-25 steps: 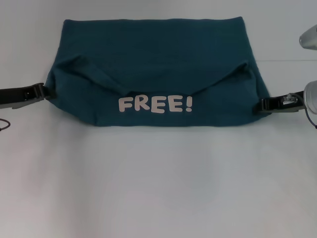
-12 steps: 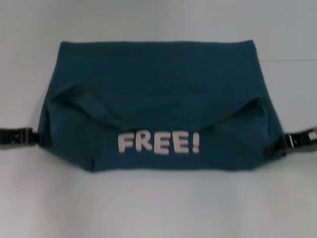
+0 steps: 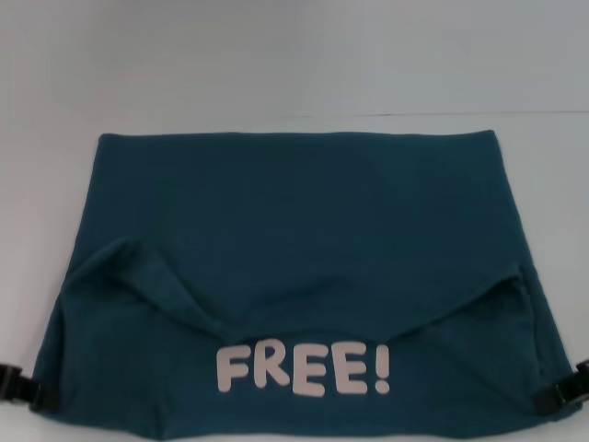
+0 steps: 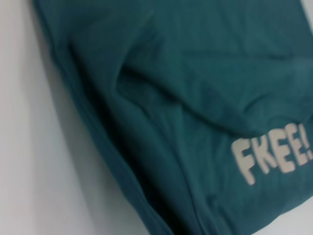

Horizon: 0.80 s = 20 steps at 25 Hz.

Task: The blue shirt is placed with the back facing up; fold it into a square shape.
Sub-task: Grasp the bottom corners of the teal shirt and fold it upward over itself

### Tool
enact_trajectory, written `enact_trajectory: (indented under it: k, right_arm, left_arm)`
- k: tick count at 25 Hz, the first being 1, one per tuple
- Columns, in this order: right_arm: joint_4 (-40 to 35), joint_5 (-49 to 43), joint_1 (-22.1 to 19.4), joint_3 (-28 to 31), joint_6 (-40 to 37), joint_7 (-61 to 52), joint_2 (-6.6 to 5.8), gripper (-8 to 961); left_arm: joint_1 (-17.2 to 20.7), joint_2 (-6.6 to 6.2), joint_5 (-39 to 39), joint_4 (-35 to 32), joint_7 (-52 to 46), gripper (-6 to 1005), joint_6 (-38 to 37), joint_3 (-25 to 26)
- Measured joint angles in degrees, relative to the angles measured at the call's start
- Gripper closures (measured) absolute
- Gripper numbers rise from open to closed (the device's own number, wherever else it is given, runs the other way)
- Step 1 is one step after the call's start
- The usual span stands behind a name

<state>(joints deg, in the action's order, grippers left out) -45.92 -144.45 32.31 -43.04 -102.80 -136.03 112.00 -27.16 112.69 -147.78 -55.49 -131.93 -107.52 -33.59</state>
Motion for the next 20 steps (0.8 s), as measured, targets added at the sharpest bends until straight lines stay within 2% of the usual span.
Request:
enact_trajectory:
  k: [3, 5, 6, 8, 11, 20]
  right_arm:
    - [0.43, 0.03, -0.89, 1.17, 0.03, 0.92, -0.57, 875]
    - [0.55, 0.17, -0.69, 3.94, 0.72, 1.69, -0.72, 873]
    - [0.57, 0.47, 0.2, 7.71, 1.84, 2.07, -0.75, 872]
    - [0.56, 0.72, 0.84, 9.76, 2.55, 2.12, -0.77, 870]
    - [0.6, 2.54, 2.97, 14.0, 5.91, 1.84, -0.63, 866]
    - [5.41, 10.81, 5.43, 15.27, 24.08, -0.65, -0.84, 857]
  left_arm:
    - [-0.1, 0.01, -1.09, 0.25, 0.95, 997, -0.95, 0.17]
    - [-0.84, -0.23, -0.02, 0.76, 1.81, 997, -1.21, 1.45]
    - [-1.46, -0.57, 1.02, 1.35, 2.14, 997, -1.23, 2.67]
    - [-3.38, -1.48, 2.98, 3.54, 2.55, 997, -0.69, 5.63]
    - [-7.42, -2.56, 3.15, 7.82, -0.26, 997, 5.93, 7.3]
    - [-12.6, -3.05, 2.97, 11.21, -6.3, 997, 18.6, 7.06]
